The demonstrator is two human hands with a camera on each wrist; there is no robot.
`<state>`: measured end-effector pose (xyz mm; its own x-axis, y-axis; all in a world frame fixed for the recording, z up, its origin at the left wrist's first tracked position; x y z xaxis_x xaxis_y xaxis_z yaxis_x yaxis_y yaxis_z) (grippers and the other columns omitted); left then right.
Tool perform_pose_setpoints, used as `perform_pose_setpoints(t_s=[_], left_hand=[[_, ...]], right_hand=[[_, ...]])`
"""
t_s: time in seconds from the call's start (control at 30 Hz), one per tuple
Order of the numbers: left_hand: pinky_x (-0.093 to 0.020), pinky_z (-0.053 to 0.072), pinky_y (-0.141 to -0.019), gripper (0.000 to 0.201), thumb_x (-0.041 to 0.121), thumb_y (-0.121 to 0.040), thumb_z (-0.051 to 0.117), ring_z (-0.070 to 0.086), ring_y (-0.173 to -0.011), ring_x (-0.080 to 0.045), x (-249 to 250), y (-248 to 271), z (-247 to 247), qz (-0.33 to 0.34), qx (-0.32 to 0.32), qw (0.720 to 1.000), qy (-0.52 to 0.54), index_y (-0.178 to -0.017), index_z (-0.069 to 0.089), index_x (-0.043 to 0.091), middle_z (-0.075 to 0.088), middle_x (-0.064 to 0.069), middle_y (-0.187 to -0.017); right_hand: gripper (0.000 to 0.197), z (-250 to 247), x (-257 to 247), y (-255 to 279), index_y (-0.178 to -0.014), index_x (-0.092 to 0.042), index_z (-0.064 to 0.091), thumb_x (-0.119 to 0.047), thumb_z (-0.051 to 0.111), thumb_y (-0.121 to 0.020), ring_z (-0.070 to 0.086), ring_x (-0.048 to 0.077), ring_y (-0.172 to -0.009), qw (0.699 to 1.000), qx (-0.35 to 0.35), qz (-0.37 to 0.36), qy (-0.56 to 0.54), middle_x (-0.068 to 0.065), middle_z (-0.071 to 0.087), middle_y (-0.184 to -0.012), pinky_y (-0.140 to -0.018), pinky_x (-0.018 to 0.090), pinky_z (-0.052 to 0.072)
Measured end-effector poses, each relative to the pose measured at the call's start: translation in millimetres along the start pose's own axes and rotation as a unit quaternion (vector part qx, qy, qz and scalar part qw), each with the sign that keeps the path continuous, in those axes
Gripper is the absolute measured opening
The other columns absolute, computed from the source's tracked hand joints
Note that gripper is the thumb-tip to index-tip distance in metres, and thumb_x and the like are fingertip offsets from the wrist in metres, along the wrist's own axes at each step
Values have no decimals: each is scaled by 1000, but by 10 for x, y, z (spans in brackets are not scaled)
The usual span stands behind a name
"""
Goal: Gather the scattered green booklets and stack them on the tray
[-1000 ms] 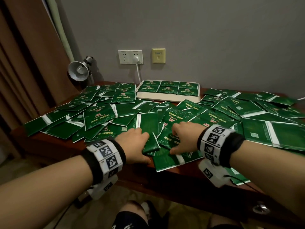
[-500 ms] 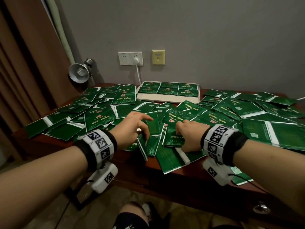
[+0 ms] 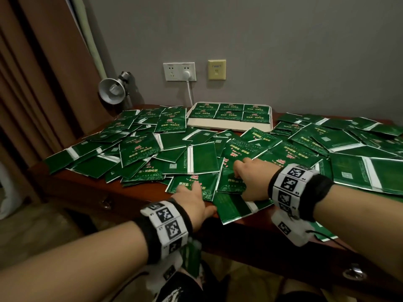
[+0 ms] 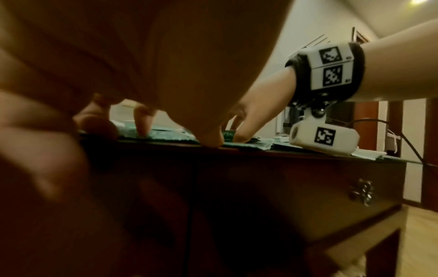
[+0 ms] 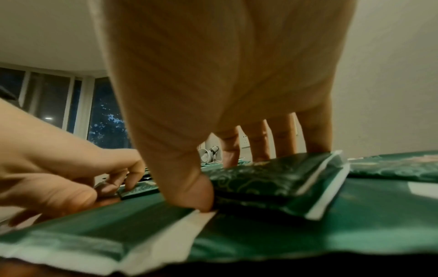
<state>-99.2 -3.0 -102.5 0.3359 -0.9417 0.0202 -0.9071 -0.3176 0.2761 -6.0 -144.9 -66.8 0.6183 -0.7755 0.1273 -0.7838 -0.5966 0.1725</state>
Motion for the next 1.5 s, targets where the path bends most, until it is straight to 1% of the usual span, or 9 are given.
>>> perform_pose_setpoints(t_s=[0.17,0.27,0.4,0.57,0.67,0.97,1.2,1.3,1.5], left_hand=[[-37,43,-80,48,51,-94,50,54,-101,-36,-104,188,125,27,120,989,87,-121,35,15,36,-11,-121],[-32,45,-85,31,37,-93,55,49,-93,-23,-134,400,377,127,184,960,169,-109,40,16,30,-2,-110],[-20,36,-73,19,21,-86,63,41,-77,-12,-213,416,430,172,226,934,215,-96,48,16,33,2,-102],[-26,46,-80,13,12,-87,53,54,-87,-10,-172,422,687,226,159,937,215,-95,60,19,52,8,-96],[-16,40,-85,22,10,-88,53,56,-98,-10,-215,343,844,208,137,940,233,-107,63,17,58,6,-104],[-15,41,-90,27,11,-90,51,54,-102,-6,-308,245,1024,203,119,946,222,-112,63,20,56,11,-107],[-36,50,-69,13,19,-82,49,57,-78,-13,-204,350,509,274,173,927,187,-87,61,21,57,9,-85],[-37,49,-63,14,22,-78,47,56,-73,-18,-27,306,88,309,203,914,165,-83,60,18,58,7,-76],[-35,49,-80,15,18,-87,54,57,-91,-21,263,-398,-664,240,201,943,112,-102,55,19,55,2,-98]], right_hand=[[56,-14,-6,20,-117,-21,44,-42,71,-73,52,24,-98,1000,1,7,-14,5,49,-112,-78,36,51],[57,-18,-10,40,-119,-20,45,-41,71,-73,53,26,-100,1000,5,9,-16,6,50,-113,-80,37,51],[56,23,10,32,-120,-22,45,-41,71,-75,52,25,-101,1000,6,8,-25,5,49,-114,-75,33,47],[56,37,32,31,-121,-22,46,-41,71,-74,52,25,-103,999,2,10,-33,5,49,-115,-76,34,47],[55,37,25,44,-120,-22,46,-41,70,-74,52,26,-102,999,3,8,-33,5,48,-115,-81,38,51],[54,76,48,12,-118,-24,46,-41,71,-73,50,21,-99,999,11,15,-32,2,48,-112,-71,30,43],[54,10,45,14,-114,-24,47,-42,73,-71,54,20,-89,1000,7,2,-13,0,51,-106,-64,30,47],[53,-84,90,-19,-111,-23,48,-44,74,-70,57,20,-84,1000,4,2,-14,-1,55,-100,-64,31,51],[53,-341,374,-220,-108,-22,48,-42,76,-68,56,21,-82,999,24,27,-27,0,56,-98,-61,29,45]])
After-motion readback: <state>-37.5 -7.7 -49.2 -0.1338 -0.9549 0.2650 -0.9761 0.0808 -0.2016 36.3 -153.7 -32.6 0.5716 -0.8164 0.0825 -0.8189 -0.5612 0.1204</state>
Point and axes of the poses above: each hand's wrist, its own y-axis away from the middle knuckle, its own z-axis out of the palm, x = y × z, the point moved 5 cm from there along -y, towards the middle knuckle
